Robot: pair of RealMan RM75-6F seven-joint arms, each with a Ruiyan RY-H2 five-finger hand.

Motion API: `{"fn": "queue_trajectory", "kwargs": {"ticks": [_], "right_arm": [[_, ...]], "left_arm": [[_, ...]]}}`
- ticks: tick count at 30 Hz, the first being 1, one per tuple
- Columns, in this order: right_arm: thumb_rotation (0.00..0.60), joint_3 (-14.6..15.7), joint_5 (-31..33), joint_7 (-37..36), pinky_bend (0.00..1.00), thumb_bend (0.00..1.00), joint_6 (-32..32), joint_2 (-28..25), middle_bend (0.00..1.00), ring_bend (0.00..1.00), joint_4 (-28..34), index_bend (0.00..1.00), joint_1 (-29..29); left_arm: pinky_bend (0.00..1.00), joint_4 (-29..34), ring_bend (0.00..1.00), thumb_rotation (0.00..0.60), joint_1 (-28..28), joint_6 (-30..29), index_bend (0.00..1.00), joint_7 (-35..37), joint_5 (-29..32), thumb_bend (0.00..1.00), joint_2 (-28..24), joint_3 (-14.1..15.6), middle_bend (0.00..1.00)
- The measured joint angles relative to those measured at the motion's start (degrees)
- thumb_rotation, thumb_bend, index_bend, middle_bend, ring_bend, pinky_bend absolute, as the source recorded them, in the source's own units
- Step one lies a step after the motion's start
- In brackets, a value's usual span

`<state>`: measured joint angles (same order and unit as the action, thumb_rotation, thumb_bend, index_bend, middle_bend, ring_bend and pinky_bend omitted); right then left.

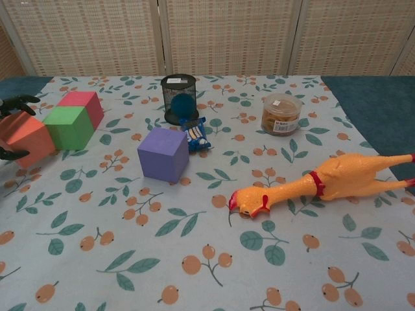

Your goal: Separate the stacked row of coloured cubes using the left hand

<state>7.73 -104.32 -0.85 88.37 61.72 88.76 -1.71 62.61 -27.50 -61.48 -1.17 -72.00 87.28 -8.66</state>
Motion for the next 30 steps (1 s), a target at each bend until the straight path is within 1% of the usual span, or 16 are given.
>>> {"fn": "queue_trajectory", "kwargs": {"ticks": [3, 5, 8, 9, 10, 11, 12, 13, 16, 20, 25, 28, 30], "right_arm": [[0.600, 0.09, -0.13, 0.22, 0.00, 0.19, -0.16, 0.08, 0.00, 0.00, 0.03, 0.00, -0.02], [0.600, 0.17, -0.22, 0.32, 0.00, 0.19, -0.24, 0.11, 0.00, 0.00, 0.07, 0.00, -0.02], [0.600, 0.24, -0.29, 0.41, 0.00, 0.19, -0.20, 0.14, 0.00, 0.00, 0.10, 0.00, 0.04], [0.600, 0.22, -0.25, 0.46, 0.00, 0.19, -0.10, 0.15, 0.00, 0.00, 0.11, 0.00, 0.10], [0.600, 0.21, -0.18, 0.53, 0.00, 0.19, -0.06, 0.18, 0.00, 0.00, 0.11, 0.00, 0.16], [0.600, 0.18, -0.14, 0.62, 0.00, 0.19, -0.04, 0.22, 0.00, 0.00, 0.11, 0.00, 0.19], [0.600, 0.14, -0.08, 0.81, 0.00, 0.19, -0.04, 0.30, 0.00, 0.00, 0.10, 0.00, 0.21], [0.600, 0.11, -0.04, 0.99, 0.00, 0.19, -0.10, 0.38, 0.00, 0.00, 0.09, 0.00, 0.22], [0.600, 0.11, 0.06, 1.64, 0.00, 0.19, -0.61, 0.59, 0.00, 0.00, 0.09, 0.00, 0.14], [0.600, 0.04, 0.36, 2.18, 0.00, 0.19, -0.99, 0.71, 0.00, 0.00, 0.24, 0.00, 0.08], [0.600, 0.10, 0.20, 1.64, 0.00, 0.19, -0.72, 0.51, 0.00, 0.00, 0.25, 0.00, 0.11], [0.600, 0.09, 0.29, 1.43, 0.00, 0.19, -0.83, 0.46, 0.00, 0.00, 0.22, 0.00, 0.05], [0.600, 0.14, 0.27, 1.40, 0.00, 0.19, -1.07, 0.47, 0.00, 0.00, 0.20, 0.00, -0.05]], "left_arm": [[0.21, 3.27, 0.47, 0.600, 1.45, -0.46, 0.00, -0.25, -0.39, 0.33, -3.19, 1.15, 0.15], [0.19, 5.27, 0.45, 0.600, 2.65, -0.21, 0.00, -0.50, -0.24, 0.33, -5.22, 2.22, 0.15], [0.15, 6.07, 0.42, 0.600, 3.82, 0.53, 0.00, -0.66, 0.14, 0.33, -6.40, 3.27, 0.16], [0.14, 5.93, 0.38, 0.600, 3.99, 0.28, 0.00, -0.68, 0.06, 0.32, -6.40, 3.33, 0.16], [0.13, 5.75, 0.28, 0.600, 4.36, -0.42, 0.00, -0.56, -0.19, 0.32, -6.43, 3.48, 0.15], [0.12, 5.73, 0.22, 0.600, 4.69, -1.04, 0.00, -0.23, -0.47, 0.32, -6.54, 3.63, 0.13], [0.10, 5.82, 0.13, 0.600, 4.91, -1.57, 0.00, 0.34, -0.78, 0.33, -6.72, 3.78, 0.11], [0.09, 6.09, 0.08, 0.600, 5.10, -1.90, 0.00, 1.39, -1.26, 0.33, -7.06, 3.98, 0.09], [0.08, 7.16, 0.01, 0.600, 5.40, -1.87, 0.00, 4.81, -3.13, 0.33, -8.27, 4.51, 0.04], [0.08, 8.98, 0.00, 0.600, 5.39, -1.68, 0.00, 8.01, -5.29, 0.32, -9.85, 4.98, 0.02], [0.04, 9.74, 0.01, 0.600, 5.20, -2.32, 0.00, 8.86, -6.29, 0.30, -10.33, 4.83, 0.03], [0.03, 9.09, 0.10, 0.600, 5.16, -4.63, 0.00, 9.79, -7.35, 0.33, -9.50, 4.19, 0.06], [0.03, 8.37, 0.13, 0.600, 4.91, -5.96, 0.00, 11.15, -8.10, 0.35, -8.81, 3.71, 0.10]]}}
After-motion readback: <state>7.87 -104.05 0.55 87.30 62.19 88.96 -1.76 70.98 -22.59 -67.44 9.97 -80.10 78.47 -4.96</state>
